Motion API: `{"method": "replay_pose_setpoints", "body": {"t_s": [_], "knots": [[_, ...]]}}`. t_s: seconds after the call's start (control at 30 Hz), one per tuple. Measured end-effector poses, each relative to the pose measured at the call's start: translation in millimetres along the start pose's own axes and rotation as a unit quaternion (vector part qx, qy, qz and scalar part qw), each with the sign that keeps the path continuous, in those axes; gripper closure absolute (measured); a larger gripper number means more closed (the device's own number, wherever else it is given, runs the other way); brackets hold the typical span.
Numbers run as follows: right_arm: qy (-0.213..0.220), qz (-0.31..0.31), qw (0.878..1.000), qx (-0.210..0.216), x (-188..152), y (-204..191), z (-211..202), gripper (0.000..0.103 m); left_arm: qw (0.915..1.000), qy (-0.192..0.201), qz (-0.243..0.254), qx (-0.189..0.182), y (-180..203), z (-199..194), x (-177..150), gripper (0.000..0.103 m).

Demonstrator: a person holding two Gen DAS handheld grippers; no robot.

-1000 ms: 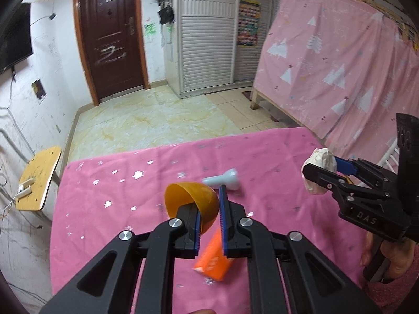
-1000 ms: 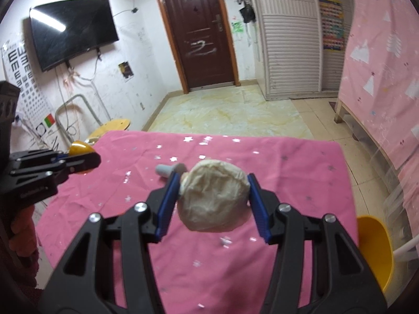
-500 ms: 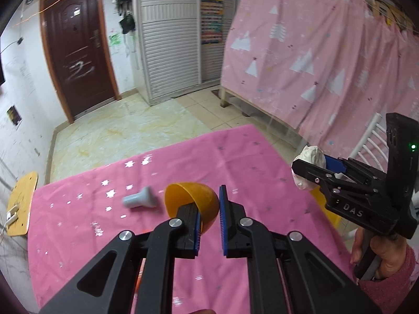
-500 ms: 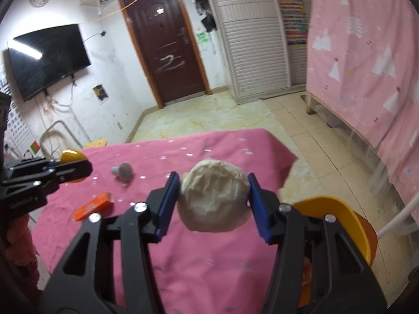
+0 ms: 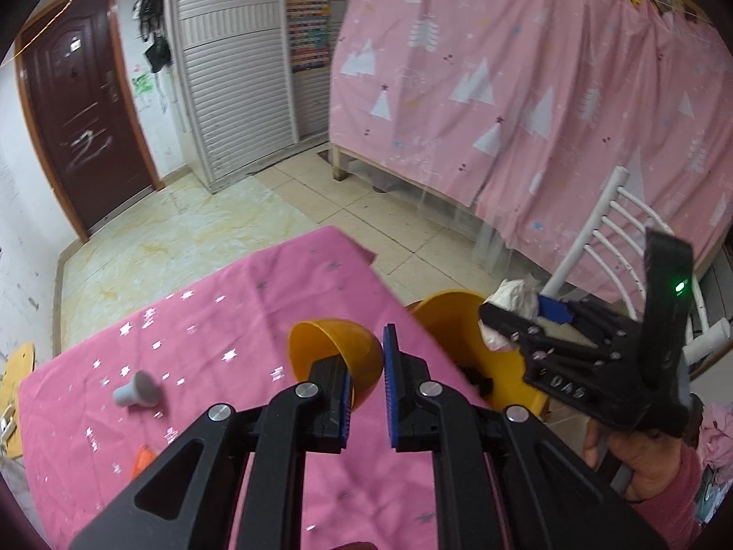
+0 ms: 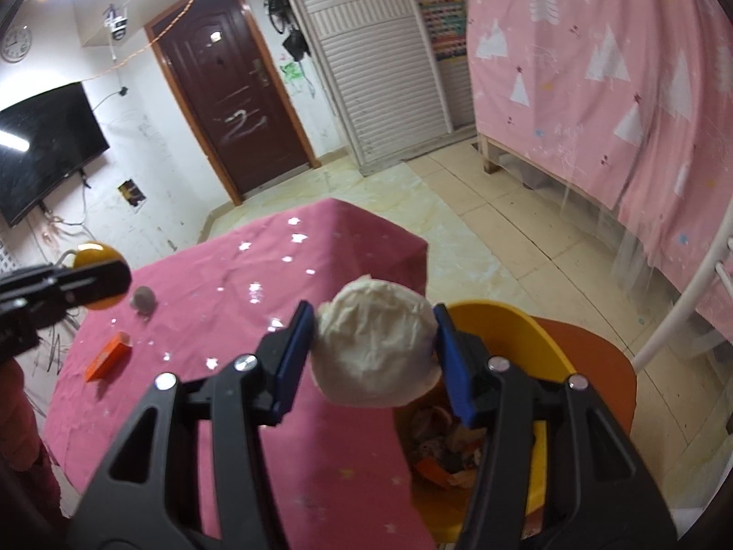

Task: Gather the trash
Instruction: 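Carry the egg half and paper ball over the yellow bin and open both tools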

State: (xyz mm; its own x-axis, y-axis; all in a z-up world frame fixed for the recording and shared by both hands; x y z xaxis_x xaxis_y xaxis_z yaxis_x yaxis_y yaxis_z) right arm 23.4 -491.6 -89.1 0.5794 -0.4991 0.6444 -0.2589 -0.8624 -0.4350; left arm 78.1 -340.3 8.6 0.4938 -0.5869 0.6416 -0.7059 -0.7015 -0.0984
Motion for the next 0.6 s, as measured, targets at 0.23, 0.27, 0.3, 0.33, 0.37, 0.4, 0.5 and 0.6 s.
{"method": "replay_pose_setpoints", "body": {"t_s": [0.23, 0.27, 0.3, 0.33, 0.37, 0.4, 0.5, 0.6], "knots": [[-0.002, 0.019, 1.000, -0.011, 1.9, 25.6, 2.8, 0.050, 0.9993, 0.000, 0.018, -0.033, 31.5, 12.5, 19.3, 0.099], [-0.001, 0.022, 1.000, -0.012, 1.5, 27.8, 2.4, 0.047, 0.9991, -0.001, 0.020, -0.037, 35.7, 15.6, 21.2, 0.099], [0.000, 0.025, 1.000, -0.014, 1.4, 31.8, 2.0, 0.040, 0.9988, -0.002, 0.021, -0.044, 39.9, 18.3, 22.7, 0.099], [0.001, 0.029, 0.999, -0.015, 1.5, 35.6, 1.7, 0.038, 0.9986, -0.003, 0.021, -0.049, 42.2, 20.6, 23.6, 0.099], [0.003, 0.033, 0.999, -0.015, 1.9, 39.2, 1.1, 0.038, 0.9983, -0.004, 0.021, -0.053, 44.2, 23.0, 24.7, 0.099], [0.006, 0.037, 0.999, -0.016, 2.5, 42.5, 0.1, 0.038, 0.9980, -0.004, 0.020, -0.059, 47.3, 26.0, 26.3, 0.099], [0.013, 0.051, 0.998, -0.019, 5.5, 53.5, -2.0, 0.038, 0.9970, -0.006, 0.019, -0.074, 57.1, 37.1, 31.0, 0.099], [0.020, 0.067, 0.997, -0.023, 7.8, 68.3, -5.0, 0.037, 0.9956, -0.008, 0.022, -0.091, 67.9, 46.6, 33.7, 0.099]]}}
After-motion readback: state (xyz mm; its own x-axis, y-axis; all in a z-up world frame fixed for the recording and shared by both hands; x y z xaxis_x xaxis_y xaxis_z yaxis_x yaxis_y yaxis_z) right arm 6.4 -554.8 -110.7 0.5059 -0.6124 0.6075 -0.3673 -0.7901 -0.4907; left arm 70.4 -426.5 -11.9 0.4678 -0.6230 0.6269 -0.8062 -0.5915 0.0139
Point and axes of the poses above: each gripper's, at about its wrist camera, not at the fingertips, and z roughly the way its jaws point, y to its right, x to its top, the point moved 2 cm from there along z, roughly the way its jaws point, and after that the axes turned 10 degrees about z, right-handed, at the moved point
